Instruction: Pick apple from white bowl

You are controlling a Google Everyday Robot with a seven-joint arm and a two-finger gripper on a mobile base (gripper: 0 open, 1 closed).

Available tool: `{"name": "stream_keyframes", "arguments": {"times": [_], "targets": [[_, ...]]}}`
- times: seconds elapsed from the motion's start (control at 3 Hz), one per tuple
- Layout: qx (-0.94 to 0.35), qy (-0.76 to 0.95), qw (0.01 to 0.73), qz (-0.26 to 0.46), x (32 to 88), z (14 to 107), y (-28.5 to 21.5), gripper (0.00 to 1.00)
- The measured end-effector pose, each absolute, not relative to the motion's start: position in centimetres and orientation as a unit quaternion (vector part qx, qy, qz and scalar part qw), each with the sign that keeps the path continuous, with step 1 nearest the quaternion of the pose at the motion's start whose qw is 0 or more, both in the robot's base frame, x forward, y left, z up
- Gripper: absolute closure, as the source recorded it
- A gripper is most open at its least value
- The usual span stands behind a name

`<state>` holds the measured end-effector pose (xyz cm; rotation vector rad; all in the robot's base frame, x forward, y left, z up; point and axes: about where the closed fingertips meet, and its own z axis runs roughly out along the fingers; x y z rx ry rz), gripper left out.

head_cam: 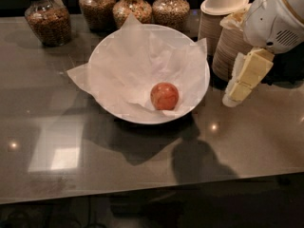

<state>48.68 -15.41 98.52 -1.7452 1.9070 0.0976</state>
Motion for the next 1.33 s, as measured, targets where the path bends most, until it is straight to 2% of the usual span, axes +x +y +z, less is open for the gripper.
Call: {"name": "stream_keyframes", "arguments": {"times": [0.67, 1.0, 1.33], "targets": [[-0.649, 0.707, 0.279, 0.041, 48.8, 98.4, -15.1, 0.0], [-0.647, 0.702, 0.29, 0.062, 50.3, 97.2, -13.3, 0.0], [-0.656, 0.691, 0.291, 0.082, 51.8, 96.2, -11.0, 0.17]]}}
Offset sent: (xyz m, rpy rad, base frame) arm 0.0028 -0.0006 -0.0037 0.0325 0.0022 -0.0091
